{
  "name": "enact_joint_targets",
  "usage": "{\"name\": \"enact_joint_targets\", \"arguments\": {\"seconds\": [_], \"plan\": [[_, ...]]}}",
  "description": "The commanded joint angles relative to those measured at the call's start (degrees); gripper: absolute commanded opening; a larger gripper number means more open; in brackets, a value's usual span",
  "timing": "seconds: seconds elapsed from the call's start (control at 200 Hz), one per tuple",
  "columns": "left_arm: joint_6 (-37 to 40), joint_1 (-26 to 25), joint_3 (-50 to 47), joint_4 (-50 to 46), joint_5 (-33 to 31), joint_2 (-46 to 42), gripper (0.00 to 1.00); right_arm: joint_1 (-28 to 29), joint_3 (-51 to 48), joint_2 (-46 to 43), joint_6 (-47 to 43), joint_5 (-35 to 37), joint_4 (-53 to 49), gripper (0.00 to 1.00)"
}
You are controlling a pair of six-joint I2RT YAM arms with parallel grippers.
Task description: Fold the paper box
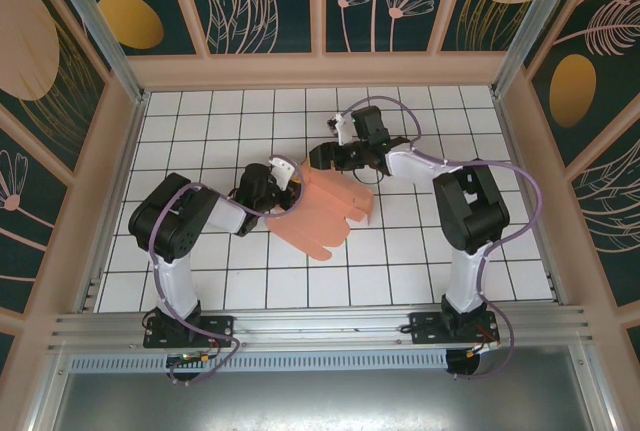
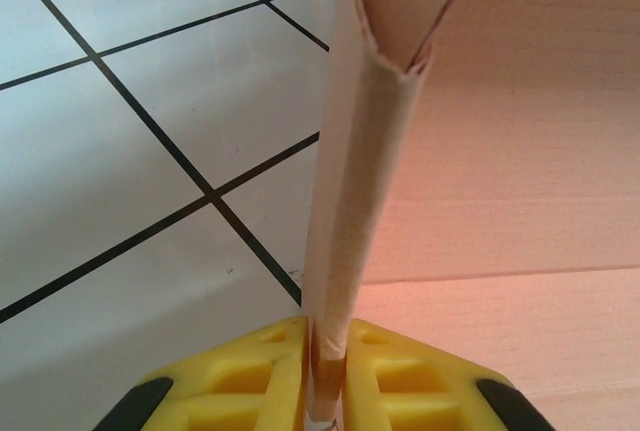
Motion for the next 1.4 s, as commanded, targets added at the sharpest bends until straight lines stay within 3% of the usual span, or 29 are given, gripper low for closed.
{"name": "enact_joint_targets", "arguments": {"seconds": [0.0,0.505,0.766,0.926,1.086,1.391], "plan": [[0.40,-0.27,0.94,-0.60,0.21,0.92,0.16,0.21,2.10,2.01,0.97,-1.18,-2.57,0.58],[-1.71,-0.27,4.02,-0.67,-0.35,1.04,0.30,0.80,1.79,3.42,-1.34,0.40,-4.51,0.49],[-3.58,-0.27,7.29,-1.88,-2.12,3.24,0.21,0.93,0.91,2.63,-1.16,-1.51,-3.91,0.49],[-4.57,-0.26,8.12,-1.66,-1.82,4.43,0.20,1.02,0.30,2.69,-0.64,-2.58,-3.41,0.49],[-4.39,-0.27,7.29,0.51,-0.70,4.52,0.31,1.02,0.27,3.09,-0.37,-2.86,-3.34,0.49],[-5.26,-0.27,8.58,-0.34,0.64,5.07,0.15,1.02,0.26,3.41,-0.06,-3.30,-3.20,0.48]]}}
